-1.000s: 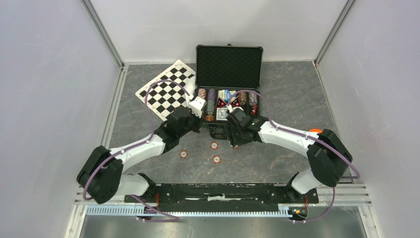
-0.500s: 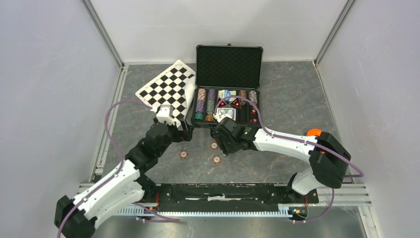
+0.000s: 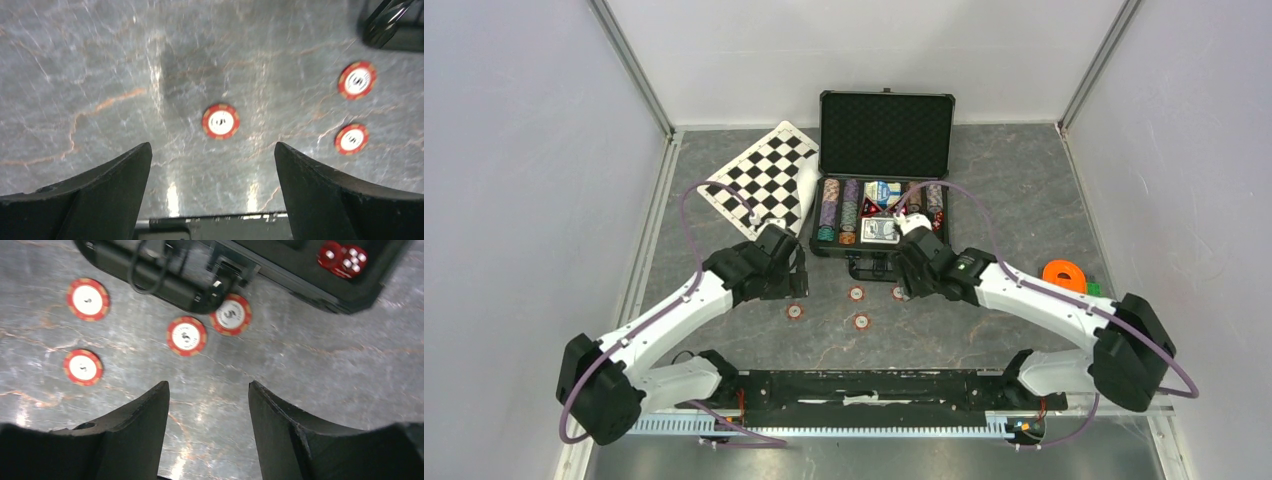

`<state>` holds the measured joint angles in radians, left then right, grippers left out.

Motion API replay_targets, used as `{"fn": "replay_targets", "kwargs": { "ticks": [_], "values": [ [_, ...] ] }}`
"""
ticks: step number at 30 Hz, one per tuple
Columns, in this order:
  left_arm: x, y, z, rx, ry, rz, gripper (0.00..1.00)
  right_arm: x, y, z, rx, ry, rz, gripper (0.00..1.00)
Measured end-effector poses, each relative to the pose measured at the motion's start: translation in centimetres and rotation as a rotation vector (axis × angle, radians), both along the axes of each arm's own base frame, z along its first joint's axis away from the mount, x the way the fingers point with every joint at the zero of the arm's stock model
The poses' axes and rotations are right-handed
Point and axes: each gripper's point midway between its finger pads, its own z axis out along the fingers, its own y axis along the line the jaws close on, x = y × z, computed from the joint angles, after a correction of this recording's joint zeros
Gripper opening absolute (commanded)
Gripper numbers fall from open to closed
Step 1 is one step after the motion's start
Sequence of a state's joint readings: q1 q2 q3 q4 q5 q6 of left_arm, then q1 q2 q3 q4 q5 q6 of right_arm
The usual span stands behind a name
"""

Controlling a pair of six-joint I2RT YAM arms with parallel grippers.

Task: Pack up texas hold em set

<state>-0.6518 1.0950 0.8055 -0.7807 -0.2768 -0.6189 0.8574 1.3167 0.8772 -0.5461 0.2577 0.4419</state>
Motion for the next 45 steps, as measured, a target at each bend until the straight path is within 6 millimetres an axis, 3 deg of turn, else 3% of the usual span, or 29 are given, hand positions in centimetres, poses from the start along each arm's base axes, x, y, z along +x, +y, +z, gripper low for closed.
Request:
{"fn": "replay_targets", "kwargs": {
  "ticks": [5,11,15,18,22,27,32,45],
  "values": [
    [-1.8,-0.1,-1.7,0.012,0.123,-0.011,0.95,-0.2,-3.3,0.7,-0.007,-0.077,-0.064,0.68],
    [-2.1,-0.9,-4.2,0.024,0.208,-0.026,0.9,1.1,-5.4,6.8,0.14,-0.313,-0.15,0.7],
    [-2.2,-1.2,-5.4,0.031,0.246,-0.032,0.86,1.4,-6.4,8.7,0.188,-0.402,-0.196,0.7],
    [-2.5,-1.1,-6.5,0.041,0.269,-0.032,0.84,1.4,-7.0,8.3,0.178,-0.415,-0.215,0.74],
    [-2.7,-1.1,-7.5,0.052,0.294,-0.033,0.83,1.2,-7.1,7.4,0.193,-0.429,-0.208,0.98],
    [-2.3,-1.4,-8.5,0.055,0.299,-0.033,0.79,0.9,-7.5,7.0,0.233,-0.479,-0.2,0.98],
    [-2.2,-1.3,-8.9,0.066,0.309,-0.027,0.71,1.2,-7.2,8.0,0.26,-0.521,-0.186,0.98],
    [-1.8,-0.9,-8.9,0.055,0.307,-0.004,0.45,1.2,-6.5,7.9,0.262,-0.527,-0.132,0.98]
  ]
}}
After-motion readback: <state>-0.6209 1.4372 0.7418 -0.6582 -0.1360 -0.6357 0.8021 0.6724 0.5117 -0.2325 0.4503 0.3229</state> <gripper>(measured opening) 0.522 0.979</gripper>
